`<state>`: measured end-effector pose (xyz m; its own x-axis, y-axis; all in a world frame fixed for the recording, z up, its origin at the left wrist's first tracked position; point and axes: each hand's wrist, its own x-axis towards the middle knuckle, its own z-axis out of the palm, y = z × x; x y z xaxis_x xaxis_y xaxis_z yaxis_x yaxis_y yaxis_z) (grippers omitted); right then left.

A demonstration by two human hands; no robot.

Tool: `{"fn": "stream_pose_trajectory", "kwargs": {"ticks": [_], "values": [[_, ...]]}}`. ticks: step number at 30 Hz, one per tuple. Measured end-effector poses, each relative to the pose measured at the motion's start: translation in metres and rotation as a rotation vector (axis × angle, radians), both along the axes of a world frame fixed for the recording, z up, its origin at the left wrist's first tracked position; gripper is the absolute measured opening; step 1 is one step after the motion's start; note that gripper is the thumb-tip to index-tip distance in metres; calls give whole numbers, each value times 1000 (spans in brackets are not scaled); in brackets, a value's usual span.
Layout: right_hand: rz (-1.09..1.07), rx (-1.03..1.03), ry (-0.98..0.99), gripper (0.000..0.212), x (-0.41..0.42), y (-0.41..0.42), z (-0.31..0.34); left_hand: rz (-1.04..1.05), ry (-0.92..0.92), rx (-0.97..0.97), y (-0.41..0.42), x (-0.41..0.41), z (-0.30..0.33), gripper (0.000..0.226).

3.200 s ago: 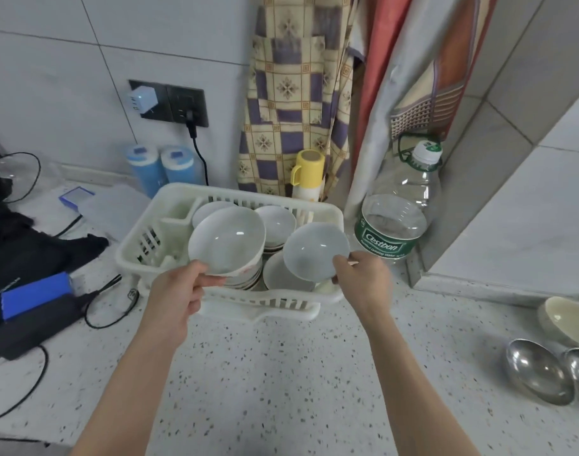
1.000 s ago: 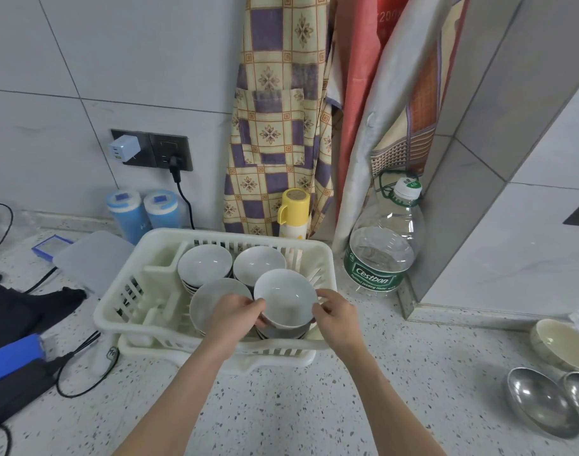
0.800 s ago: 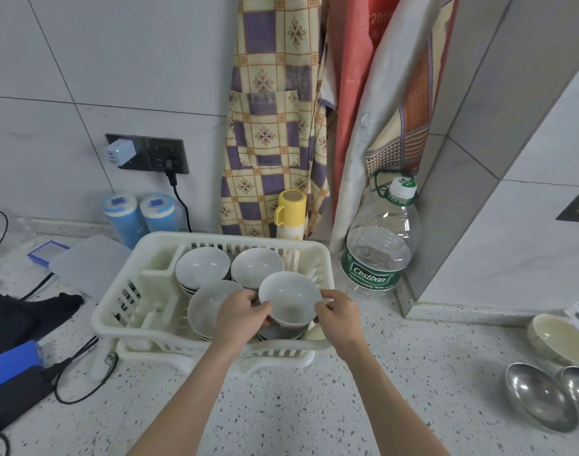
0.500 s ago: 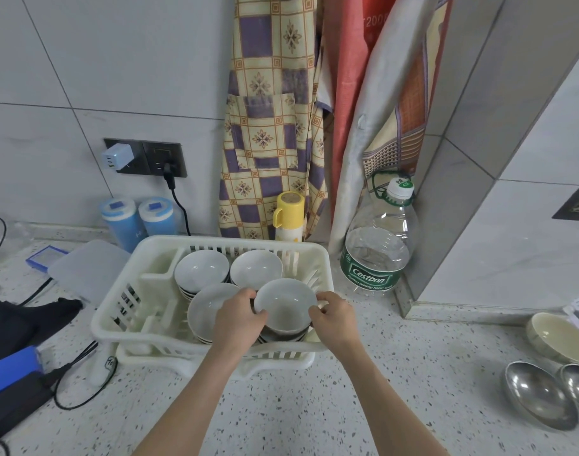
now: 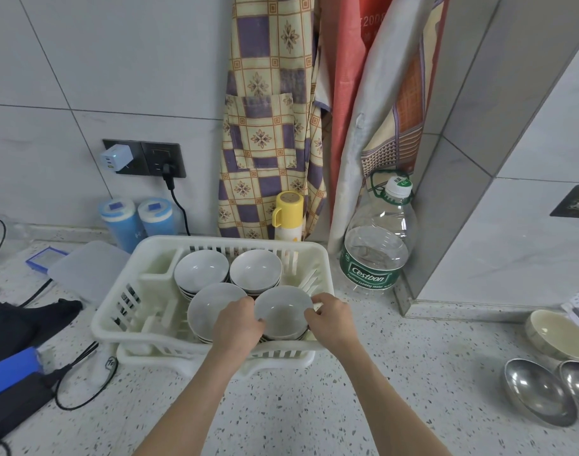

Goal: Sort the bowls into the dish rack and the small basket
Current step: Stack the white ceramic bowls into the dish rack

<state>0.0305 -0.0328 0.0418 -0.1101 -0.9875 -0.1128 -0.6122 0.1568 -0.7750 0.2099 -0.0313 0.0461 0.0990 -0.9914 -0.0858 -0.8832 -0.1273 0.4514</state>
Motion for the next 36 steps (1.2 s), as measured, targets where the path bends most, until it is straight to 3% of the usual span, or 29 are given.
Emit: {"fn": "stream_pose_trajectory", "kwargs": {"ticks": [8, 15, 19, 25, 31, 36], "values": [[58, 3, 147, 33, 3, -1, 0, -3, -42, -19, 1, -1, -1, 25], [54, -20, 218, 30, 7, -2, -1, -30, -26, -6, 7, 1, 2, 13], [-86, -156, 10, 35, 8, 6, -1, 5, 144, -18, 20, 5, 2, 38], [-183, -27, -560, 25, -22, 23, 9, 56, 437, -63, 44, -13, 7, 8], [-241, 10, -702, 23, -89, 60, 1, 76, 658, -56, 72, -76, 10, 8], [-257, 69, -708, 25, -174, 86, -10, 136, 774, -18, 88, -167, -3, 12]]}}
